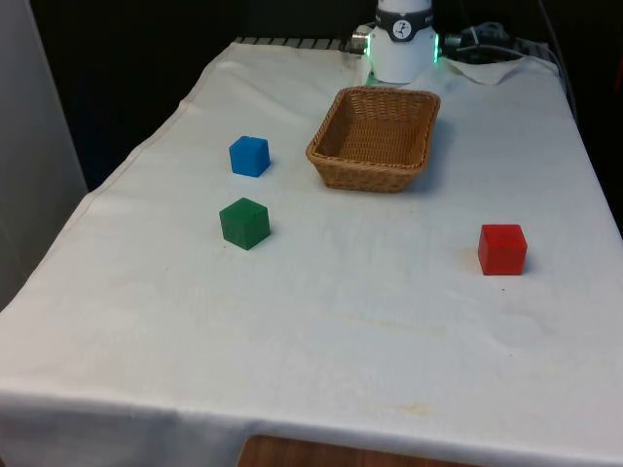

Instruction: Pick up the blue cube and place it into the basket.

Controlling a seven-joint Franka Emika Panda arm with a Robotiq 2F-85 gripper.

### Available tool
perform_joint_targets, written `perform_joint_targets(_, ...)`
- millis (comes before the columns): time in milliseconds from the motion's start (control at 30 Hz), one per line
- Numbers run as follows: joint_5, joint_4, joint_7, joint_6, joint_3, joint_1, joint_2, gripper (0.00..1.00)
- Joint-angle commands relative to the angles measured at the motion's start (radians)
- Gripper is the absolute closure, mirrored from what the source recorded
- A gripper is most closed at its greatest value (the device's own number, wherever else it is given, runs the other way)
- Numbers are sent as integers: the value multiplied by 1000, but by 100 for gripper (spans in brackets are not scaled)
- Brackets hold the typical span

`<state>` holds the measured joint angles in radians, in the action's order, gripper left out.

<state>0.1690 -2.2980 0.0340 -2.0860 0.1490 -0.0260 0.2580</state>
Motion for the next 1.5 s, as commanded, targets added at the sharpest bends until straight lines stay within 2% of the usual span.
perform_joint_targets(0,9,-14,1,-23,2,3,6,0)
perform_joint_targets(133,18,-36,3,-58,12,4,2,0)
perform_joint_targets(167,14,-39,2,-54,15,1,1,0)
perform_joint_targets(200,22,-47,5,-74,18,5,0,0)
perform_joint_targets(367,34,-73,11,-105,34,6,-2,0)
perform_joint_targets(400,24,-65,10,-89,33,2,-4,0)
perform_joint_targets(433,38,-78,12,-110,38,6,-3,0)
perform_joint_targets(633,66,-111,16,-138,59,8,-3,0)
perform_joint_targets(700,64,-112,16,-129,64,3,-5,0)
perform_joint_targets(733,80,-125,16,-150,68,8,-3,0)
perform_joint_targets(967,114,-156,12,-180,89,9,-11,0)
perform_joint_targets(1000,103,-151,16,-164,90,5,-9,0)
perform_joint_targets(1033,119,-160,11,-184,92,10,-13,0)
perform_joint_targets(1233,149,-181,2,-211,105,12,-24,0)
perform_joint_targets(1267,154,-184,1,-215,107,12,-26,0)
perform_joint_targets(1300,138,-178,10,-197,109,6,-27,0)
perform_joint_targets(1333,157,-187,-1,-218,109,12,-27,0)
perform_joint_targets(1467,178,-201,-7,-240,117,15,-37,0)
